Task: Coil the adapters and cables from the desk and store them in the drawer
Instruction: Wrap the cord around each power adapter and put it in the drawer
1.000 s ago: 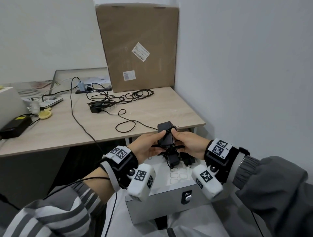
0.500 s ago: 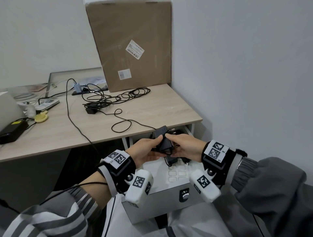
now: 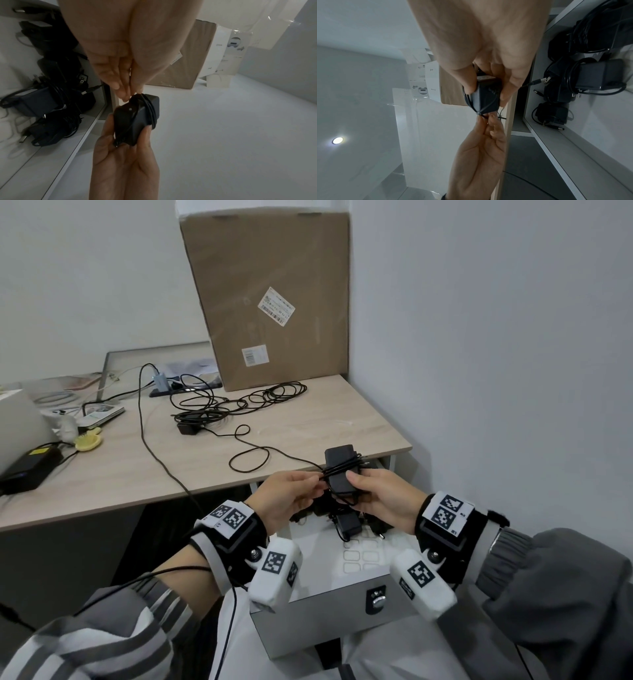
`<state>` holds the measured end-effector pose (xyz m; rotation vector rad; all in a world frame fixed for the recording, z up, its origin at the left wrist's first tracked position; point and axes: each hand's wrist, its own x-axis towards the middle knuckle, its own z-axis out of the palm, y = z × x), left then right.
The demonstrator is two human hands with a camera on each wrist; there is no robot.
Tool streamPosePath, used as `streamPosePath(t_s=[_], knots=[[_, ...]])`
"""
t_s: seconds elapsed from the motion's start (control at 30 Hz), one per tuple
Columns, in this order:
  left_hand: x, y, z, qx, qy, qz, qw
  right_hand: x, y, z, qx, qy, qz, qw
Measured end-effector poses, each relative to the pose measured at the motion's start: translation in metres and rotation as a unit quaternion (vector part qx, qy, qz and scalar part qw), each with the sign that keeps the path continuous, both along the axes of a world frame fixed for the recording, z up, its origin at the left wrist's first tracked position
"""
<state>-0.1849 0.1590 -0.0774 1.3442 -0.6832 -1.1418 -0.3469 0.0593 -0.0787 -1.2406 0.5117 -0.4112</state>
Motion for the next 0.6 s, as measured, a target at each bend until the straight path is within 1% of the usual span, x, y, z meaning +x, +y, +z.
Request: streamPosePath(t_s=[0.13,0.2,0.33,0.4,0.53,0.6], knots=[[0.0008,-0.0018,0.0002,-0.010,-0.008,0.017,1.000,0.0014,0.0010,0.0032,0.018,-0.013,0.009,1.000],[-0.0006,-0.0019,0.0001,-0.007,-0.010,0.023,1.000,0.0020,0.0007,0.0055,0.014,-0.018,0.010,1.000],[-0.0031,-0.0028,-0.0040,-0.003,-0.037,0.031,0.999,0.0035,0.0025,0.0088,0.004,-0.018,0.010,1.000],[-0.0054,-0.0040,-0.0041,-0.016,-0.022,0.041,0.999,0.0049,0.0040,0.0090,-0.002,-0.015,0.006,1.000],[-0.0041,-0.0043,-0.0018,-0.029,0.035,0.041,0.998,0.0065,0.0059,0.0072,-0.029,0.007,0.003,1.000],[-0.0024,-0.0035,-0.0009,-0.012,0.032,0.031,0.999,0.0061,0.0057,0.0057,-0.055,0.040,0.009,0.998]])
